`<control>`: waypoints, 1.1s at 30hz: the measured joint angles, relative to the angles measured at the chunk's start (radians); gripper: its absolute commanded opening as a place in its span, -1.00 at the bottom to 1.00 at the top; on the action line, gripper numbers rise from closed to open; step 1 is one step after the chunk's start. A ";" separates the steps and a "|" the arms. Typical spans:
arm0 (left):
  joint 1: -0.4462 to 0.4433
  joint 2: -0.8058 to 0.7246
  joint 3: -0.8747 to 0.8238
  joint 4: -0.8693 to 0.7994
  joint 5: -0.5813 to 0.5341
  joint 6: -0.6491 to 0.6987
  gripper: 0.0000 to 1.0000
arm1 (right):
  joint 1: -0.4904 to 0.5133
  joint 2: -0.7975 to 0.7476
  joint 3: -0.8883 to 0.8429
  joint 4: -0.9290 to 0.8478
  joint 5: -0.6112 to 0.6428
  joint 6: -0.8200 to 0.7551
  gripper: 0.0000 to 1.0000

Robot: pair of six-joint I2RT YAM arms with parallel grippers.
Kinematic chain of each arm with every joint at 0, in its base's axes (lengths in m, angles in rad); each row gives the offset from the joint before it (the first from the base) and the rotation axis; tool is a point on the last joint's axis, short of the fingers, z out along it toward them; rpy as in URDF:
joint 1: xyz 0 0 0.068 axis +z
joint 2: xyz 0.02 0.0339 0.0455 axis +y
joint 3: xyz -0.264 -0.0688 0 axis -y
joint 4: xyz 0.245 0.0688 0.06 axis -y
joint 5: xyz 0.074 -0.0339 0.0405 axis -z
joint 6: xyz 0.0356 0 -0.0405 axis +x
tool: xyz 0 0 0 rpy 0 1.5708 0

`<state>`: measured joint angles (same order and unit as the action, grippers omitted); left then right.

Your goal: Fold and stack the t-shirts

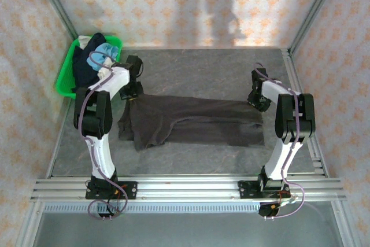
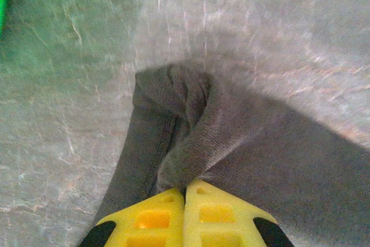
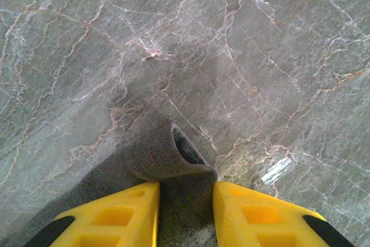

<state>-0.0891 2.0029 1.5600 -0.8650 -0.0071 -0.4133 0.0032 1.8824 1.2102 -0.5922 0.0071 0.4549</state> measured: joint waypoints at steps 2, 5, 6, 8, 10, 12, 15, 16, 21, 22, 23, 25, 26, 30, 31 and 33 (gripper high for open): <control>0.004 0.000 0.032 -0.006 0.002 0.004 -1.00 | -0.001 0.000 0.000 0.000 -0.003 0.000 -0.41; 0.008 0.000 0.064 -0.014 0.009 0.005 -1.00 | -0.001 0.000 0.000 0.000 -0.003 0.000 -0.41; 0.009 0.000 0.073 -0.018 0.015 0.005 -1.00 | -0.001 0.000 0.000 0.000 -0.003 0.000 -0.42; 0.012 0.002 0.100 -0.037 0.026 0.013 -1.00 | -0.001 0.000 0.000 0.000 -0.004 -0.003 -0.42; 0.014 0.016 0.154 -0.071 0.028 0.022 -1.00 | -0.001 0.000 0.000 0.000 -0.004 -0.005 -0.42; 0.016 0.047 0.224 -0.093 0.029 0.029 -1.00 | -0.002 0.000 0.000 0.000 -0.005 -0.008 -0.42; 0.022 0.105 0.328 -0.126 0.030 0.045 -0.99 | -0.004 0.000 0.000 0.001 -0.010 -0.008 -0.42; 0.024 0.123 0.352 -0.132 0.031 0.049 -0.83 | -0.005 0.000 0.000 0.001 -0.011 -0.008 -0.42; 0.037 0.196 0.409 -0.165 0.029 0.065 0.33 | -0.005 0.000 0.000 0.002 -0.011 -0.012 -0.42; 0.039 0.204 0.409 -0.174 0.027 0.066 0.32 | -0.005 0.000 0.000 0.001 -0.011 -0.012 -0.42; 0.041 0.208 0.409 -0.183 0.024 0.066 0.32 | -0.005 0.000 0.000 0.000 -0.011 -0.013 -0.42; 0.044 0.208 0.409 -0.198 0.022 0.067 0.33 | -0.005 -0.006 0.000 -0.001 -0.011 -0.012 -0.41; 0.045 0.204 0.409 -0.200 0.021 0.068 0.33 | -0.005 -0.010 -0.003 -0.001 -0.011 -0.011 -0.40; 0.036 0.151 0.376 -0.190 0.022 0.072 0.34 | -0.008 -0.067 -0.029 -0.006 -0.010 -0.003 -0.38; 0.028 0.123 0.352 -0.180 0.024 0.074 0.35 | -0.009 -0.090 -0.037 -0.006 -0.010 0.002 -0.36; -0.004 0.066 0.303 -0.163 0.032 0.076 0.35 | -0.011 -0.135 -0.051 0.001 -0.013 0.017 -0.35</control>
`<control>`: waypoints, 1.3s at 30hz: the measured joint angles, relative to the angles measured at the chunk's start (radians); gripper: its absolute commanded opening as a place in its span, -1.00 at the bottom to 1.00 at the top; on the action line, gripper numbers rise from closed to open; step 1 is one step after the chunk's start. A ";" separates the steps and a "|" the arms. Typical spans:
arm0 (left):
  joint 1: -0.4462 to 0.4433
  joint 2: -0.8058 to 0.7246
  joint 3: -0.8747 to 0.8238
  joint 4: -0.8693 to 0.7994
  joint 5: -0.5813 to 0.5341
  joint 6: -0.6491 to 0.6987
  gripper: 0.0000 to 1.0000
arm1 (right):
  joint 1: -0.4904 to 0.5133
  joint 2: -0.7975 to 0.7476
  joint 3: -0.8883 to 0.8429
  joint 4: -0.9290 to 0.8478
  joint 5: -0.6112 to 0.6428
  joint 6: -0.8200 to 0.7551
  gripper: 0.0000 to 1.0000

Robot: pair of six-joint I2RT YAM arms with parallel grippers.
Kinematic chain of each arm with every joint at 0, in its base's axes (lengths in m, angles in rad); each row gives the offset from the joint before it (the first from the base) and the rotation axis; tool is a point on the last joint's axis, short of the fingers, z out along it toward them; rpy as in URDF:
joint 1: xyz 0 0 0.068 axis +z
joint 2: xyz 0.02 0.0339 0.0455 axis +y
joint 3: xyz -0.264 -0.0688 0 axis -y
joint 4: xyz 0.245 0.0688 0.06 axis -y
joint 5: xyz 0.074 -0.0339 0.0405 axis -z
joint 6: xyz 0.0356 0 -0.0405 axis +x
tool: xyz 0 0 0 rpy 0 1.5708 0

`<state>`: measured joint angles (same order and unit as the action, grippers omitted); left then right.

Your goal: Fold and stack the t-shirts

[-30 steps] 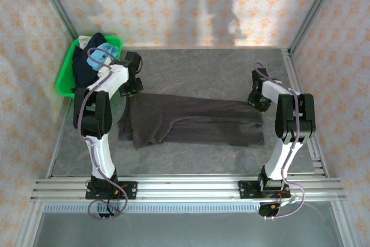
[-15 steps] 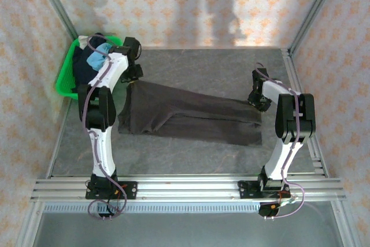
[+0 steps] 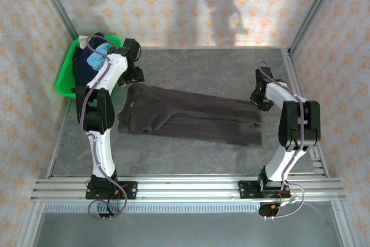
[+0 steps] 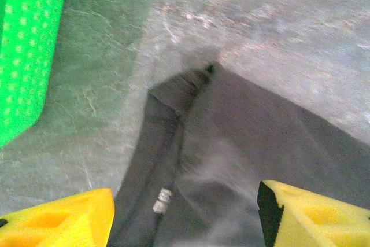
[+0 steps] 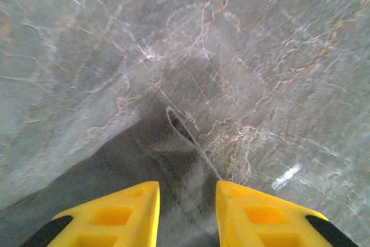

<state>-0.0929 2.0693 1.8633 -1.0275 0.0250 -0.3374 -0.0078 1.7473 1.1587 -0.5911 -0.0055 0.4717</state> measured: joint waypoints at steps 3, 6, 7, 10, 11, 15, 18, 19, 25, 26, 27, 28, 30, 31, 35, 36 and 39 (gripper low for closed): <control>-0.066 -0.058 -0.075 0.052 0.039 0.003 0.35 | 0.000 -0.038 -0.017 0.027 -0.033 0.018 -0.31; -0.116 -0.064 -0.167 0.119 0.083 0.003 0.35 | 0.007 -0.026 -0.021 0.057 -0.084 0.022 -0.32; -0.120 -0.059 -0.201 0.136 0.092 -0.001 0.35 | 0.011 -0.015 -0.021 0.065 -0.098 0.021 -0.32; -0.100 -0.048 -0.312 0.178 0.101 -0.010 0.35 | 0.021 0.037 -0.020 0.071 -0.119 0.022 -0.32; -0.086 -0.046 -0.349 0.187 0.103 -0.013 0.36 | 0.020 0.057 -0.019 0.069 -0.119 0.022 -0.32; -0.027 -0.052 -0.435 0.228 0.130 -0.031 0.36 | -0.002 0.105 0.032 0.037 -0.123 0.023 -0.33; -0.008 -0.088 -0.487 0.270 0.136 -0.037 0.36 | -0.026 0.140 0.074 0.023 -0.123 0.025 -0.33; -0.004 -0.096 -0.500 0.281 0.141 -0.039 0.36 | -0.030 0.146 0.085 0.016 -0.123 0.025 -0.33; -0.003 -0.117 -0.518 0.290 0.143 -0.039 0.37 | -0.034 0.144 0.098 -0.007 -0.100 0.026 -0.26; -0.002 -0.123 -0.518 0.285 0.141 -0.039 0.39 | -0.035 0.132 0.093 -0.012 -0.080 0.026 -0.24; -0.002 -0.132 -0.518 0.276 0.137 -0.038 0.41 | -0.037 0.116 0.081 -0.012 -0.064 0.026 -0.21; 0.000 -0.148 -0.518 0.267 0.130 -0.038 0.45 | -0.039 0.082 0.055 -0.010 -0.045 0.028 -0.17; 0.003 -0.195 -0.518 0.250 0.121 -0.036 0.60 | -0.034 -0.003 -0.007 -0.006 -0.024 0.037 -0.05; 0.004 -0.227 -0.518 0.244 0.115 -0.037 0.61 | -0.022 -0.053 -0.040 0.000 -0.023 0.040 -0.03; -0.028 -0.340 -0.508 0.231 0.095 -0.047 0.60 | 0.100 -0.152 -0.096 0.058 -0.055 0.045 -0.01; -0.046 -0.355 -0.504 0.232 0.094 -0.050 0.60 | 0.129 -0.144 -0.095 0.076 -0.066 0.045 -0.02; -0.129 -0.380 -0.511 0.243 0.102 -0.061 0.59 | 0.200 -0.062 -0.060 0.096 -0.094 0.048 -0.04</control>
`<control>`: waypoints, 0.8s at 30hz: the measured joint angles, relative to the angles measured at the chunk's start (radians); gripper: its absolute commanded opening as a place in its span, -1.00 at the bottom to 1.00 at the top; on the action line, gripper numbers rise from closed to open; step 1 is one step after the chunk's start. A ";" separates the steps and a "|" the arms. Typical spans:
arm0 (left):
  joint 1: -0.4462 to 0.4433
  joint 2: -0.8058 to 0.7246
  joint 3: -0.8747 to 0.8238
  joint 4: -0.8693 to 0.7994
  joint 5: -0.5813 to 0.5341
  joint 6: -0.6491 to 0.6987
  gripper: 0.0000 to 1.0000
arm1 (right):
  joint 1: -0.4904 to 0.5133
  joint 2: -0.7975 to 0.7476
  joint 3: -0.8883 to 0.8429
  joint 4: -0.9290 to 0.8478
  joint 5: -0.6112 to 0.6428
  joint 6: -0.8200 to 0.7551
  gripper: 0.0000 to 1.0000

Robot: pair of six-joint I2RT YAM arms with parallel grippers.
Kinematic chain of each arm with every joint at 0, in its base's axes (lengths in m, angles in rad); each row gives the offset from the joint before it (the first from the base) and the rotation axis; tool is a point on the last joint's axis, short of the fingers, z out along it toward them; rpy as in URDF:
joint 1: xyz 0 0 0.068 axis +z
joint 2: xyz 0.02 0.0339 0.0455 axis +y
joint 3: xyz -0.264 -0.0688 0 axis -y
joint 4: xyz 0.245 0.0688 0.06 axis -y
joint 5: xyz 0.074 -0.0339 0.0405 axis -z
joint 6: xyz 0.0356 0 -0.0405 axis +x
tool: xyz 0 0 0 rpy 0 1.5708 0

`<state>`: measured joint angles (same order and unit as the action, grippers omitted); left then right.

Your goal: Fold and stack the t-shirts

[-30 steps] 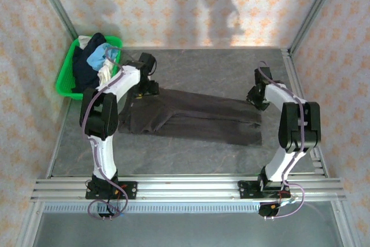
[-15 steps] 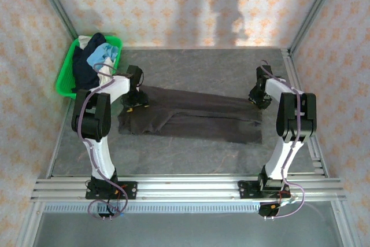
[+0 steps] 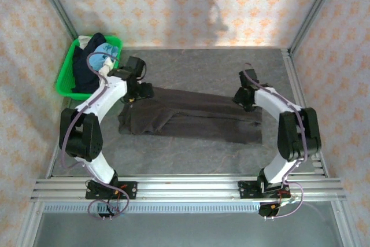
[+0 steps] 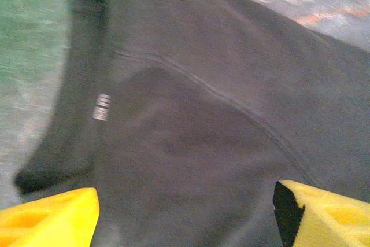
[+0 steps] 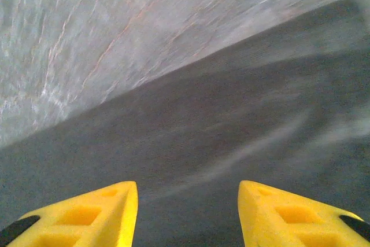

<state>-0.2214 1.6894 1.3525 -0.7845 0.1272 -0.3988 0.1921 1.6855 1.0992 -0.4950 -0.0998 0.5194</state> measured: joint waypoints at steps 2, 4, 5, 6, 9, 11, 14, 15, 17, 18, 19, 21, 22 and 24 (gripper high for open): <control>-0.053 -0.006 -0.041 0.035 0.021 -0.013 0.58 | 0.007 0.079 0.034 0.000 0.000 0.002 -0.04; -0.091 -0.011 -0.111 0.066 0.041 -0.029 0.58 | -0.002 0.143 0.068 -0.017 0.015 0.004 -0.04; -0.103 -0.013 -0.150 0.080 0.050 -0.037 0.58 | -0.010 0.168 0.081 -0.026 0.025 0.004 -0.04; -0.111 -0.013 -0.187 0.092 0.055 -0.043 0.57 | -0.017 0.181 0.091 -0.035 0.027 0.005 -0.04; -0.128 -0.014 -0.293 0.120 0.079 -0.051 0.56 | -0.041 0.187 0.111 -0.046 0.033 0.005 -0.02; -0.134 -0.014 -0.320 0.120 0.089 -0.055 0.56 | -0.060 0.190 0.112 -0.050 0.041 0.005 0.00; -0.157 -0.071 -0.431 0.208 0.112 -0.053 0.56 | -0.105 0.193 0.117 -0.056 0.028 -0.002 0.03; -0.167 -0.089 -0.461 0.209 0.113 -0.052 0.56 | -0.117 0.193 0.121 -0.060 0.029 -0.004 0.04; -0.185 -0.118 -0.489 0.211 0.113 -0.049 0.56 | -0.143 0.193 0.130 -0.067 0.034 -0.012 0.05; -0.187 -0.125 -0.492 0.213 0.114 -0.049 0.56 | -0.151 0.193 0.134 -0.069 0.037 -0.014 0.06; -0.192 -0.129 -0.492 0.211 0.116 -0.050 0.56 | -0.158 0.193 0.137 -0.070 0.037 -0.016 0.06; -0.208 -0.133 -0.489 0.204 0.111 -0.050 0.57 | -0.159 0.193 0.139 -0.070 0.034 -0.019 0.06; -0.228 -0.134 -0.484 0.194 0.102 -0.050 0.57 | -0.159 0.193 0.139 -0.070 0.028 -0.019 0.06; -0.275 -0.134 -0.458 0.165 0.092 -0.053 0.57 | -0.157 0.193 0.138 -0.068 0.019 -0.019 0.06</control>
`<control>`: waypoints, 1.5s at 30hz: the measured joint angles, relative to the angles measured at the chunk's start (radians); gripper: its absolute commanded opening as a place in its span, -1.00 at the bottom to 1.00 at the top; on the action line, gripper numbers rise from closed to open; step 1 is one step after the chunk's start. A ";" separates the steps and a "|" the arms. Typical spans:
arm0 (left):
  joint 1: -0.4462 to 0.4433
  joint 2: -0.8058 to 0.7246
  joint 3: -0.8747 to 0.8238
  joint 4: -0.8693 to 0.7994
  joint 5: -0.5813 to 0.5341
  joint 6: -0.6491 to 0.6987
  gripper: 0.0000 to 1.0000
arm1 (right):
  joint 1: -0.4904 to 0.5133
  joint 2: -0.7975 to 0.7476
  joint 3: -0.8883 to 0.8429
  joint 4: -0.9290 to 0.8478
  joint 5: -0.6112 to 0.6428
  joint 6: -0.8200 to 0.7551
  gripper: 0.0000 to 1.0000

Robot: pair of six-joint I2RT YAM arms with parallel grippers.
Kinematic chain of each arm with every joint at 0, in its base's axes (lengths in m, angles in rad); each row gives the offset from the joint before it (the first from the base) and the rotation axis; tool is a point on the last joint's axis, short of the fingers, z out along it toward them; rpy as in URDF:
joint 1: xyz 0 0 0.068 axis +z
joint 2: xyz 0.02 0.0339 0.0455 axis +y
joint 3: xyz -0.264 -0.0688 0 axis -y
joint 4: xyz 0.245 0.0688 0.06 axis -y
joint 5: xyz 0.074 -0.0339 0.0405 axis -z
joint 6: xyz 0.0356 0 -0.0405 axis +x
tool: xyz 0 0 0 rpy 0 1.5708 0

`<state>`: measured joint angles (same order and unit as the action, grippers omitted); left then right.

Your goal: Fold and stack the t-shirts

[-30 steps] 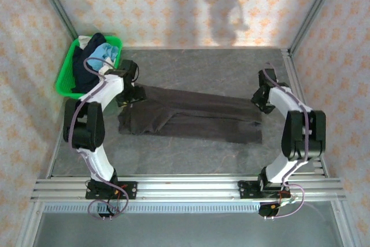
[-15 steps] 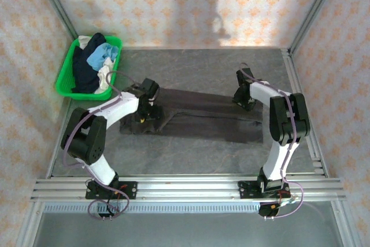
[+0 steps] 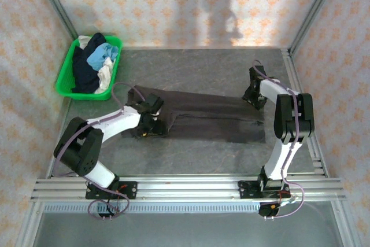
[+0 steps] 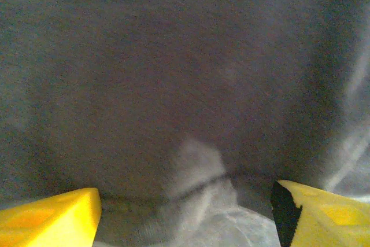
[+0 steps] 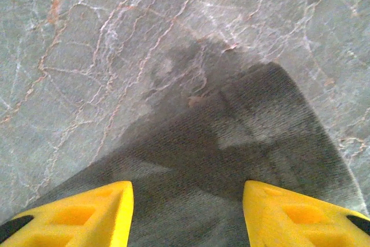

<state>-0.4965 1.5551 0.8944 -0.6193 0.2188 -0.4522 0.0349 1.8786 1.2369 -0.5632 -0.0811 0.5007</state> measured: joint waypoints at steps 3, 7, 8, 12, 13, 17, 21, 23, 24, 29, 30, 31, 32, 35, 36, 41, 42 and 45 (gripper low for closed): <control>-0.048 0.001 0.052 -0.024 -0.018 -0.003 0.56 | 0.002 -0.010 -0.021 0.019 -0.023 0.001 0.06; -0.055 0.030 0.100 -0.031 -0.047 -0.011 0.54 | 0.003 -0.029 -0.057 0.038 -0.047 0.004 0.07; -0.056 0.046 0.108 -0.033 -0.052 -0.012 0.53 | 0.003 -0.031 -0.061 0.042 -0.048 0.004 0.07; -0.072 0.108 0.113 -0.029 -0.049 -0.014 0.46 | 0.003 -0.032 -0.067 0.050 -0.047 0.004 0.07; -0.074 0.121 0.111 -0.026 -0.044 -0.015 0.46 | 0.003 -0.032 -0.067 0.050 -0.046 0.004 0.07; -0.080 0.132 0.099 -0.019 -0.037 -0.015 0.48 | 0.004 -0.038 -0.071 0.053 -0.047 0.004 0.08; -0.077 0.109 0.115 -0.042 -0.044 -0.022 0.66 | 0.034 -0.069 -0.086 0.050 -0.045 0.004 0.12; -0.070 0.079 0.144 -0.071 -0.071 -0.039 0.72 | 0.079 -0.090 -0.086 0.048 -0.023 0.003 0.14; -0.059 0.057 0.164 -0.080 -0.090 -0.052 0.73 | 0.109 -0.100 -0.085 0.044 0.001 0.003 0.15; 0.044 0.013 0.226 -0.074 -0.146 -0.099 0.72 | 0.215 -0.108 -0.070 0.019 0.074 -0.007 0.15; 0.073 0.031 0.238 -0.073 -0.150 -0.107 0.71 | 0.217 -0.106 -0.070 0.017 0.076 -0.008 0.15; 0.102 0.062 0.252 -0.069 -0.152 -0.114 0.69 | 0.216 -0.100 -0.070 0.018 0.079 -0.008 0.15; 0.123 0.097 0.265 -0.068 -0.154 -0.120 0.69 | 0.212 -0.090 -0.069 0.017 0.082 -0.008 0.15; 0.175 0.241 0.325 -0.067 -0.173 -0.129 0.68 | 0.205 -0.051 -0.066 0.010 0.086 -0.008 0.15; 0.182 0.291 0.351 -0.069 -0.178 -0.131 0.67 | 0.204 -0.040 -0.066 0.006 0.086 -0.008 0.15; 0.184 0.468 0.540 -0.117 -0.184 -0.133 0.64 | 0.204 -0.035 -0.069 -0.006 0.093 -0.008 0.16; 0.185 0.506 0.590 -0.119 -0.187 -0.130 0.63 | 0.204 -0.035 -0.074 -0.006 0.097 -0.008 0.16; 0.193 0.609 0.748 -0.162 -0.195 -0.122 0.60 | 0.204 -0.060 -0.109 0.000 0.105 -0.007 0.16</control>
<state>-0.3038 2.1639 1.6428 -0.7811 0.0238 -0.5739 0.2386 1.8183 1.1278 -0.5636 0.0235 0.4938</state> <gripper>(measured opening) 0.812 0.578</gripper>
